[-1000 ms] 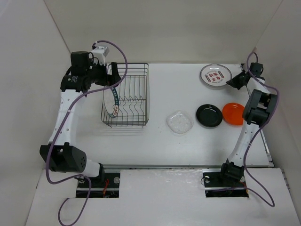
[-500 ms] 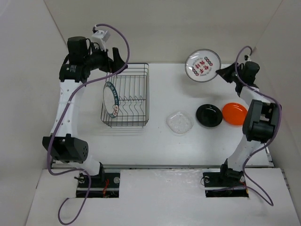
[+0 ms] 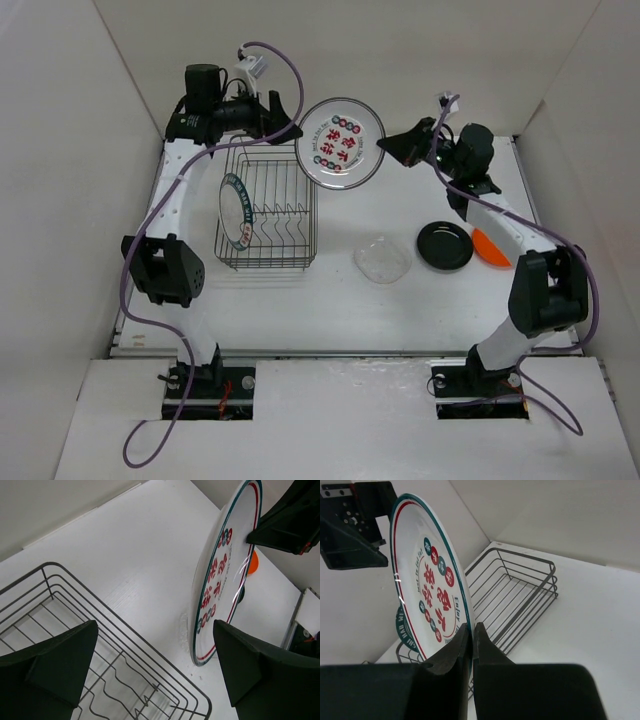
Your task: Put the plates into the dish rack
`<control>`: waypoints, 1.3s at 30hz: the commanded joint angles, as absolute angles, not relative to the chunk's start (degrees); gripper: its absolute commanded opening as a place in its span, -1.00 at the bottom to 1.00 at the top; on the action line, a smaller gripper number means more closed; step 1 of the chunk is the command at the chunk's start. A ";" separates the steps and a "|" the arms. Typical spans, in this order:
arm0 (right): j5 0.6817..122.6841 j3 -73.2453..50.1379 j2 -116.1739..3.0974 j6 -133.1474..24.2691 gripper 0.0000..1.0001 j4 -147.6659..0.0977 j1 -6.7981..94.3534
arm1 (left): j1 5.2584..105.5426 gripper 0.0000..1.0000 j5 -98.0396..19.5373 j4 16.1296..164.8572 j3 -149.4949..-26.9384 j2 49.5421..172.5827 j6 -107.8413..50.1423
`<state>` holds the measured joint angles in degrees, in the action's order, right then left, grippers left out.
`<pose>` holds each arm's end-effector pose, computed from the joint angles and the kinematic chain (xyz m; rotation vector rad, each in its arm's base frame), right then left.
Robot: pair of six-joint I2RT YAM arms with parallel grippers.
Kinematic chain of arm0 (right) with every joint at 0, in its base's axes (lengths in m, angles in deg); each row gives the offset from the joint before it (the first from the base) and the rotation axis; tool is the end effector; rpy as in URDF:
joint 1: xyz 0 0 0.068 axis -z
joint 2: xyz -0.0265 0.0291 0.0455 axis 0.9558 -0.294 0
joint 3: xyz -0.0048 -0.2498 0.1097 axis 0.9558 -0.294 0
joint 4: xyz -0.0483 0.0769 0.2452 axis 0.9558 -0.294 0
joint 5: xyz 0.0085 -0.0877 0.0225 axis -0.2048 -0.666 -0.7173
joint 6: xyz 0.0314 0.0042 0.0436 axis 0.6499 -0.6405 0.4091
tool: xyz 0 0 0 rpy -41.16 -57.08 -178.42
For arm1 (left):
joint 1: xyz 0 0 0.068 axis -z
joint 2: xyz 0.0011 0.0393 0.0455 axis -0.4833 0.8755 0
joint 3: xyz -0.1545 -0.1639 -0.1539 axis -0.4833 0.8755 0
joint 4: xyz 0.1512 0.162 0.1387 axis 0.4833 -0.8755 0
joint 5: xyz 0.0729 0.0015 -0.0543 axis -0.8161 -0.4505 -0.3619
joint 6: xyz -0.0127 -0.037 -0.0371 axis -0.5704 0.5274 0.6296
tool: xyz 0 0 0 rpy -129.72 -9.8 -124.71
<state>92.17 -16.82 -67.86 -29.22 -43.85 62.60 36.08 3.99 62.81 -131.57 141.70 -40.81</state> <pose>0.3718 0.0898 0.3540 -0.2871 1.5391 1.0676 0.4103 -0.0799 0.4401 0.7386 1.6808 -0.9078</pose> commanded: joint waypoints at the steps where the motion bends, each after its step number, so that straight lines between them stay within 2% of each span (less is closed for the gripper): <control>1: 92.54 -15.91 -67.82 -26.37 -1.00 -34.70 61.92 | 36.02 0.94 8.91 64.13 -132.86 140.33 -41.57; 4: 93.24 -13.72 -68.45 -24.95 -1.00 -33.99 60.78 | 36.02 0.85 10.49 64.13 -131.54 140.33 -42.27; 6: 92.63 -13.19 -68.45 -24.43 -1.00 -33.99 60.07 | 36.02 0.66 11.45 64.13 -131.01 140.33 -42.97; 9: 93.24 -13.18 -69.05 -21.11 -1.00 -30.05 58.94 | 36.64 0.25 11.46 62.56 -131.01 140.33 -44.03; 13: 94.74 -13.18 -71.16 -15.92 -1.00 -23.45 57.62 | 37.16 0.06 11.99 61.50 -129.96 140.33 -44.74; 15: 94.21 -13.18 -71.17 -15.90 -1.00 -23.44 56.74 | 37.16 -0.27 11.99 61.50 -129.95 140.33 -44.74; 18: 92.72 -12.66 -71.70 -16.77 -1.00 -24.31 55.51 | 37.16 -1.00 9.45 60.97 -129.95 139.81 -43.95; 19: 91.93 -12.66 -71.70 -17.30 -0.68 -26.58 55.50 | 37.16 -1.00 7.87 60.97 -129.95 139.20 -43.34; 20: 90.79 -12.66 -71.70 -18.87 0.54 -28.09 54.89 | 37.16 -1.00 6.03 60.97 -129.43 138.41 -42.63; 21: 87.65 -12.66 -70.91 -20.20 1.00 -30.28 54.89 | 37.16 -1.00 1.75 60.97 -128.30 136.23 -42.10; 23: 83.07 -11.44 -69.16 -25.45 1.00 -40.19 54.36 | 37.69 -1.00 -4.32 61.58 -126.10 133.14 -41.05; 26: 69.72 -8.54 -67.83 -30.91 1.00 -56.14 52.78 | 39.18 -1.00 -24.25 62.20 -120.56 125.76 -39.64; 27: 62.12 -7.39 -66.87 -33.72 1.00 -60.23 51.39 | 40.58 -1.00 -35.45 60.37 -118.81 122.70 -39.64; 31: 53.70 -5.27 -65.55 -35.77 1.00 -72.03 50.05 | 41.73 -1.00 -52.55 52.65 -118.96 118.98 -39.64; 36: 51.84 -5.80 -63.36 -36.29 1.00 -76.70 50.05 | 44.19 -1.00 -62.17 41.56 -122.21 118.10 -36.83; 39: 51.84 -7.11 -61.16 -35.77 1.00 -77.23 50.05 | 46.38 -1.00 -67.97 38.47 -119.86 118.10 -35.34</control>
<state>55.10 -7.51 -64.78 -34.51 -74.47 50.27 44.34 -57.40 43.20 -120.34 117.98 -38.10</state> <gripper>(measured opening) 0.999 0.076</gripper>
